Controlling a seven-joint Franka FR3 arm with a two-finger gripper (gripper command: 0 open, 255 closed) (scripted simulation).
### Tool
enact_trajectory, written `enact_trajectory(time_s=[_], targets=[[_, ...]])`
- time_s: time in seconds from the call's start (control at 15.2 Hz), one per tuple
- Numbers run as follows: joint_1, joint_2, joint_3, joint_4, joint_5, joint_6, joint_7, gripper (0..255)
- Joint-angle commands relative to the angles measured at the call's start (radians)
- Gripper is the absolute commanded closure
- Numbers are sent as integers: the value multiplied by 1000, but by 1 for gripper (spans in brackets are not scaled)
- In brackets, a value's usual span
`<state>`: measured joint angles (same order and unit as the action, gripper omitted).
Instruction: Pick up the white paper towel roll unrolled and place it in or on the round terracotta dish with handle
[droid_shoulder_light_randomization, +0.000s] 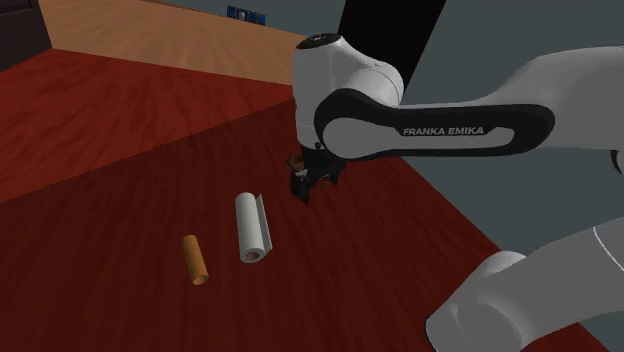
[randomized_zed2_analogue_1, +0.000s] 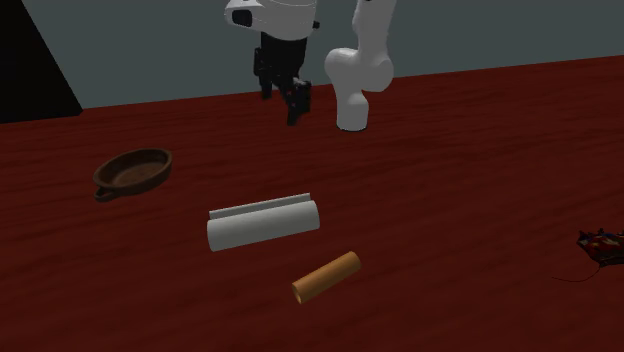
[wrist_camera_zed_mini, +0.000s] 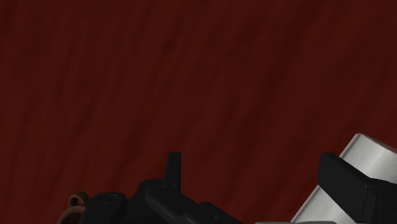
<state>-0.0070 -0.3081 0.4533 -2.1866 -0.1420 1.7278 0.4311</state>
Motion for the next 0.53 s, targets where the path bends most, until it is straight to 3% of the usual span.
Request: enact_trajectory(time_s=[0.0,0.26,0.46], targets=[[-6,98,52,62,-37,-10,101,0],[7,317,124,212,-139,-60,295,0],[50,493,143,347,-224,-119,427,0]])
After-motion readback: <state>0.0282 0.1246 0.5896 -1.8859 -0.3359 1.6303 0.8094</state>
